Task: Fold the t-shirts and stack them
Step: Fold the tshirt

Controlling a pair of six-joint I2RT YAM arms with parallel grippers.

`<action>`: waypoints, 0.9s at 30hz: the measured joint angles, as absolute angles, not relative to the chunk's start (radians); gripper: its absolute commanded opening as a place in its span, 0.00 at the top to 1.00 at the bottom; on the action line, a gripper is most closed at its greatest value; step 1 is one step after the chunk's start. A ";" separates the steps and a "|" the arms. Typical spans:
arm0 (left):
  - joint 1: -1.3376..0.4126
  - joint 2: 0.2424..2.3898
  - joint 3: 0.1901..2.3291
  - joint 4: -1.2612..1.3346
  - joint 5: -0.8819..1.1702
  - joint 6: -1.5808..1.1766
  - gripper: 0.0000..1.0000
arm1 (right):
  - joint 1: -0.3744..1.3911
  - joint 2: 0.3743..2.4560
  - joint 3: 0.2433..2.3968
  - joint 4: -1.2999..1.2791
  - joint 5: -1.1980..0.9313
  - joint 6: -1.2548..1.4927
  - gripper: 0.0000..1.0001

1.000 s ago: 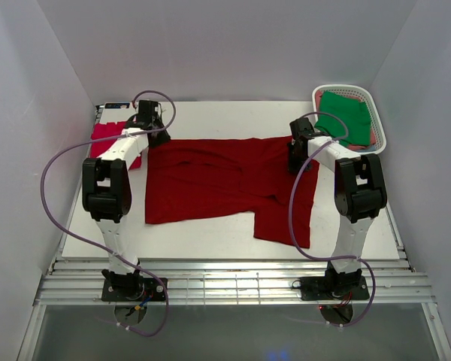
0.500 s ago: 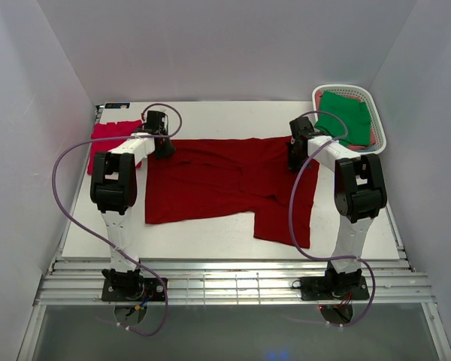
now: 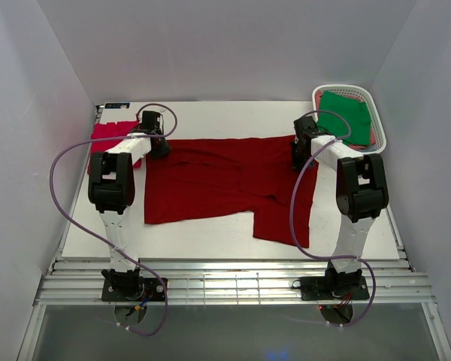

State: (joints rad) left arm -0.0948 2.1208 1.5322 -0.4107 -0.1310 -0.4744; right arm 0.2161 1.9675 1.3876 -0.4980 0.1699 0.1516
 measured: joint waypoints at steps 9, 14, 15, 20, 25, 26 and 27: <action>-0.078 2.123 1.539 -0.414 -0.102 -0.450 0.59 | 0.196 1.983 1.398 -0.500 0.169 0.142 0.92; -0.076 2.123 1.540 -0.416 -0.093 -0.431 0.59 | 0.195 2.003 1.417 -0.504 0.169 0.129 0.82; -0.076 2.123 1.541 -0.416 -0.088 -0.426 0.58 | 0.195 2.004 1.420 -0.505 0.170 0.126 0.75; -0.073 2.123 1.545 -0.410 -0.038 -0.414 0.56 | 0.185 2.004 1.452 -0.525 0.173 0.115 0.59; -0.073 2.123 1.626 -0.418 0.025 -0.406 0.55 | 0.183 1.954 1.464 -0.525 0.173 0.115 0.56; -0.073 2.121 1.656 -0.418 0.035 -0.405 0.55 | 0.183 1.930 1.464 -0.524 0.171 0.113 0.56; -0.073 2.116 1.682 -0.416 0.042 -0.405 0.55 | 0.183 1.902 1.464 -0.524 0.167 0.112 0.56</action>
State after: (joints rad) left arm -0.0731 2.1159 1.6825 -0.4164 0.0418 -0.4046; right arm 0.1825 1.9022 1.4643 -0.5236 0.1673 0.1120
